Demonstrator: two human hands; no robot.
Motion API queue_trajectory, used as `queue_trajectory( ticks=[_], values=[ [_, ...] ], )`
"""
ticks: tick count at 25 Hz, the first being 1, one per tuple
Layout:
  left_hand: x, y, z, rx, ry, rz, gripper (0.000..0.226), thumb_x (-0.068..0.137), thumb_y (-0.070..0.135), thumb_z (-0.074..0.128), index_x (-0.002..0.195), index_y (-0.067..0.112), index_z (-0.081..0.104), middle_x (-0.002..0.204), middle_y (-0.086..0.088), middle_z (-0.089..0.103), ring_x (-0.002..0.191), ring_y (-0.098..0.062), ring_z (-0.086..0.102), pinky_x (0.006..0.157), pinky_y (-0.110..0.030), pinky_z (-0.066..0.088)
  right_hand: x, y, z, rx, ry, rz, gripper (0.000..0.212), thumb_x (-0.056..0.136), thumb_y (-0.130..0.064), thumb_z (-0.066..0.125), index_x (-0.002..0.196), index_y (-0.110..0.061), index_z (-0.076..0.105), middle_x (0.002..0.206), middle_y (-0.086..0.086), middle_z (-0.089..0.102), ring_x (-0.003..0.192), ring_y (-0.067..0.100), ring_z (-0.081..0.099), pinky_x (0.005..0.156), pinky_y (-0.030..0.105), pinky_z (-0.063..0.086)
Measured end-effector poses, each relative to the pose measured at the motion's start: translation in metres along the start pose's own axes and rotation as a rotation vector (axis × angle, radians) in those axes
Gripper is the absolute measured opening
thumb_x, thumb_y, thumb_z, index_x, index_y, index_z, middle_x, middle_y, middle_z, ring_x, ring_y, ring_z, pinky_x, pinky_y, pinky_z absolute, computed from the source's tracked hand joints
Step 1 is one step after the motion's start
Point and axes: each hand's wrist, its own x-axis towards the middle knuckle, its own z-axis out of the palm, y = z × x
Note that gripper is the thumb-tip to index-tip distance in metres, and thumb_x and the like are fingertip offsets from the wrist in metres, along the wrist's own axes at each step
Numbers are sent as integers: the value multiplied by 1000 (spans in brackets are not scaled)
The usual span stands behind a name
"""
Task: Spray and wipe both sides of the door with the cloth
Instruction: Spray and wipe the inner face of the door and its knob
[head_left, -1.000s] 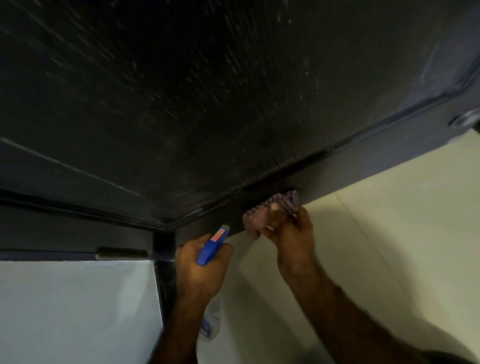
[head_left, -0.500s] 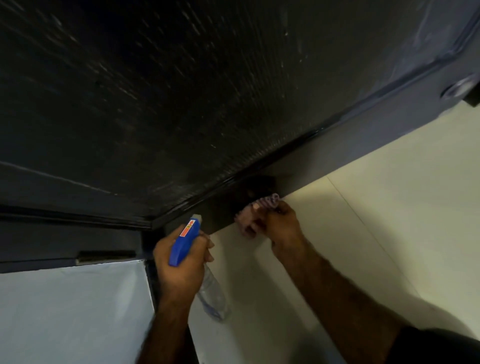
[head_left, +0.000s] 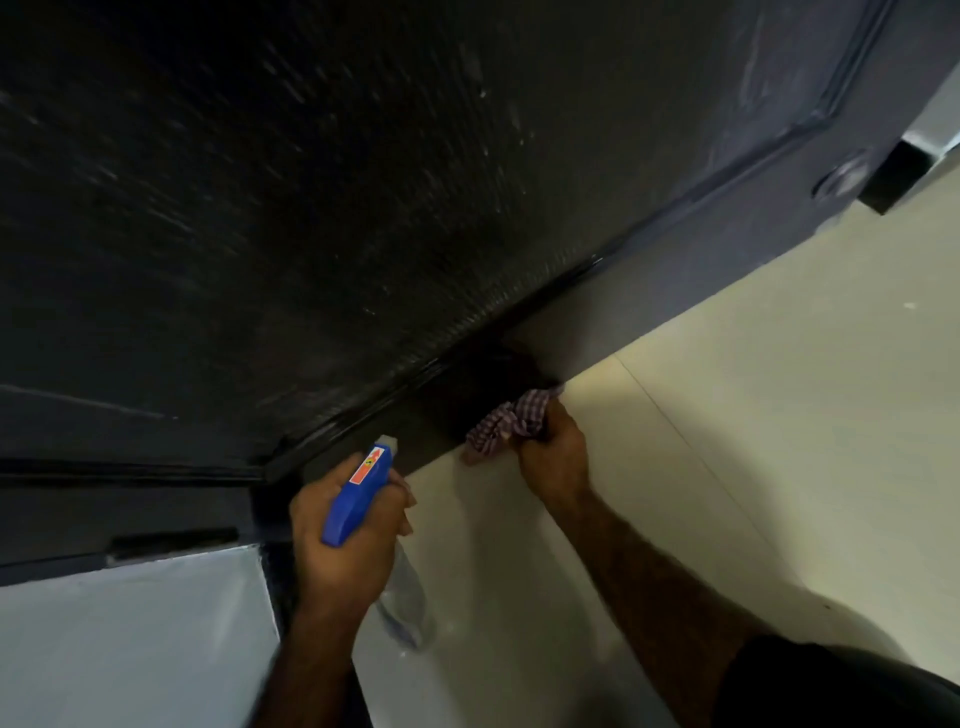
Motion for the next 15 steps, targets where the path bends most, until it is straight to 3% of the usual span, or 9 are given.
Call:
queue_trajectory(
  ticks=[1,2,3,4,6,8,10,12,15],
  values=[
    [1,2,2,-1,1,4,15,82,18,62,75,7,68,68,-7,67,57,-20,64,56,-21,56,3,-21,4,239,5,239,25,104,-3,55,97,-20,71,92,2,69,88,21,65,87,32,50],
    [2,4,3,4,2,12,14,87,12,64,74,7,67,67,-8,67,56,-20,64,56,-22,56,7,-38,12,440,40,329,38,106,-1,47,81,-23,65,77,2,62,73,21,61,78,36,50],
    [3,5,5,17,11,22,17,91,6,64,74,6,67,67,-10,66,56,-22,63,55,-23,56,3,-58,19,577,50,312,35,103,-6,49,77,-25,60,73,4,60,69,21,60,74,39,50],
    [6,7,5,21,22,33,17,90,4,64,73,6,67,66,-11,66,58,-26,63,56,-28,56,-9,-83,23,486,117,163,22,100,-14,58,83,-28,62,79,5,65,73,22,63,75,41,53],
    [12,13,8,18,35,74,14,83,13,62,72,5,67,65,-12,65,58,-33,63,56,-42,56,-38,-116,14,292,156,-308,7,100,-22,71,103,-28,68,96,4,71,85,19,68,79,36,59],
    [17,23,12,-2,8,120,19,77,23,62,71,5,66,64,-13,64,56,-37,61,56,-49,55,-33,-119,-11,57,135,-775,13,104,-19,66,113,-9,67,105,10,67,92,26,66,84,33,55],
    [26,26,18,10,-40,136,25,72,31,61,69,7,66,64,-15,64,55,-39,62,56,-52,56,-9,-81,-23,-233,207,-897,30,107,-22,59,127,-1,61,118,20,65,104,38,65,94,41,54],
    [32,26,27,67,-87,101,28,69,39,61,69,11,66,64,-14,66,57,-37,65,60,-55,59,6,-36,-28,-394,234,-655,46,108,-30,53,141,2,55,132,26,65,116,43,66,102,42,53],
    [33,28,40,150,-126,63,41,64,46,59,71,6,65,66,-17,66,61,-39,67,62,-59,59,2,-33,-26,-174,204,-34,42,104,-29,56,136,-2,59,120,18,72,107,33,71,87,27,44]
  ],
)
